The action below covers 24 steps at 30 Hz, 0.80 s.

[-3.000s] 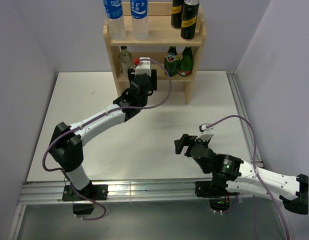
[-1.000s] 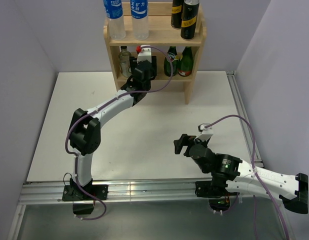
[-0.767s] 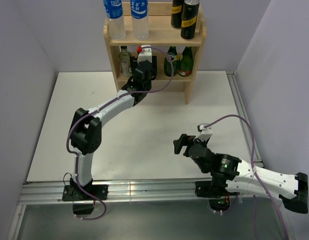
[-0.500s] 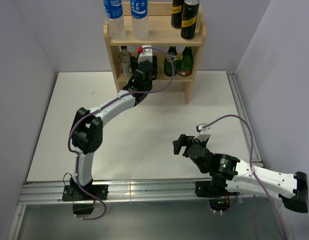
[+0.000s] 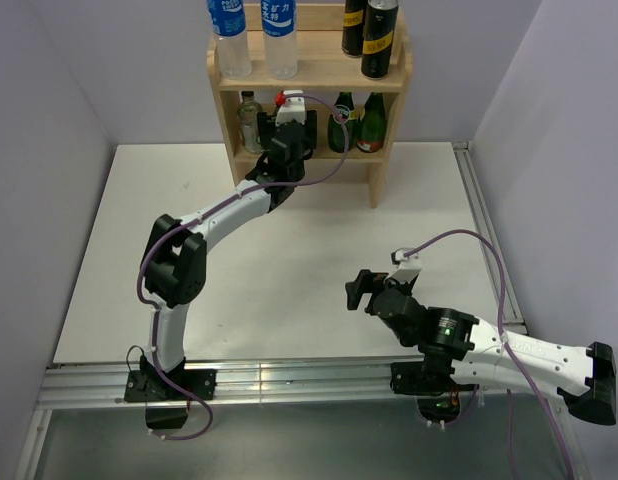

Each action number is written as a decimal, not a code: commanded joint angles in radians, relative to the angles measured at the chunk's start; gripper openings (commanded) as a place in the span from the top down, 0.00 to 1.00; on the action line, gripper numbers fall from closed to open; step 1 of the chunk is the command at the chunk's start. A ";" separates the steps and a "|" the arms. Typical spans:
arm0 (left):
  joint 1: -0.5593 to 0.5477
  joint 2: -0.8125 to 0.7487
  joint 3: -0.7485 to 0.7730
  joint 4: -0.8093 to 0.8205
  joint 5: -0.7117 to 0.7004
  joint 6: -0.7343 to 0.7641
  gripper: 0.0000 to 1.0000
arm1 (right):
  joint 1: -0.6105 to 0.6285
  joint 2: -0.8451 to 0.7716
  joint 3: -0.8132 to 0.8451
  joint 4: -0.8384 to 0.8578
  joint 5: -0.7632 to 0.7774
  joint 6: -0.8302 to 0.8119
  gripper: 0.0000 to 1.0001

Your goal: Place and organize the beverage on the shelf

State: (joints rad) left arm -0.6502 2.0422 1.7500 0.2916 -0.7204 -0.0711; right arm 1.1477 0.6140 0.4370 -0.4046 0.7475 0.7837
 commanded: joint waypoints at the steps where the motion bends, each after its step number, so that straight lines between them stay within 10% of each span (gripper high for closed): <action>1: 0.046 -0.066 0.022 0.090 -0.001 -0.005 0.13 | 0.006 -0.003 0.002 0.018 0.021 0.006 0.03; 24: 0.030 -0.246 -0.129 -0.072 0.130 -0.105 0.01 | 0.006 -0.017 0.000 0.015 0.029 0.011 0.03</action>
State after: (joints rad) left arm -0.6277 1.8542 1.6371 0.2199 -0.6083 -0.1551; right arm 1.1477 0.6086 0.4370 -0.4046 0.7475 0.7841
